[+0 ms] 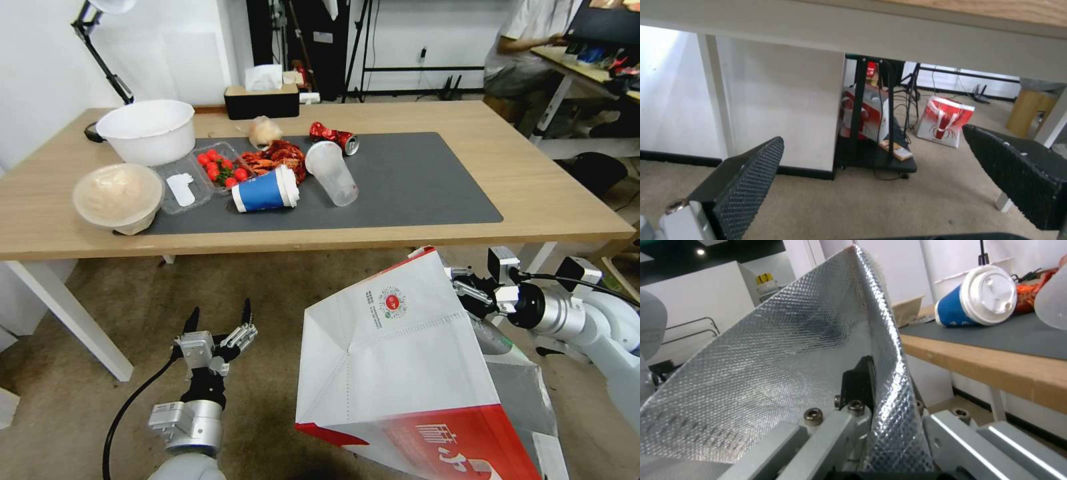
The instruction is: Pick up the food delivery bag from the floor and place it on the table.
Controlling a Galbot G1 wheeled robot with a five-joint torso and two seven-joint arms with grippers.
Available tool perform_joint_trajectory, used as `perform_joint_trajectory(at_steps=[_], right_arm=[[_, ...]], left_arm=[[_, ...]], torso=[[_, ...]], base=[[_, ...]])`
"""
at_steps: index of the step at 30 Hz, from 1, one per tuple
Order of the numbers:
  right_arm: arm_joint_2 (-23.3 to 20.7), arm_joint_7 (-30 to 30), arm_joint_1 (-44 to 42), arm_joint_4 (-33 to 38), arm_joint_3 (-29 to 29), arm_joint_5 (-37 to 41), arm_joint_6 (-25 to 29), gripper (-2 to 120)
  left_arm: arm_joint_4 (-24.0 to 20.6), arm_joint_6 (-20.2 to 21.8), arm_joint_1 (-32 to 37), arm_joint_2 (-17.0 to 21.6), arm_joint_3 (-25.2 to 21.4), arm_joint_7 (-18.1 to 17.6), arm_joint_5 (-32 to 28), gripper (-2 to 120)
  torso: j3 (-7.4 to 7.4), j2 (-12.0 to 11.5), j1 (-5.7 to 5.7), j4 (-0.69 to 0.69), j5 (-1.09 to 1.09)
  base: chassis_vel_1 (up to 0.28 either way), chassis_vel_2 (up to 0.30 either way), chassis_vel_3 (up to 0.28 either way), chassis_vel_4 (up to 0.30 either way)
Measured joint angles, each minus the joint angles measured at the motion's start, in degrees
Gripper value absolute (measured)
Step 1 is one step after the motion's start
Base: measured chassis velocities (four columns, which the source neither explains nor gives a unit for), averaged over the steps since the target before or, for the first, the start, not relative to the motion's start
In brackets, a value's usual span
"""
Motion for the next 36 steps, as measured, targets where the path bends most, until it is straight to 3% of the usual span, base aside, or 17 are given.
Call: perform_joint_trajectory(at_steps=[36], right_arm=[[0.08,0.41,0.53,-0.26,-0.31,-0.28,0.14,0]], left_arm=[[0.06,0.21,-0.25,0.04,-0.09,-0.18,-0.07,100]], torso=[[4.86,8.36,3.47,-0.03,0.00]], base=[[0.000,0.000,0.000,0.000]])
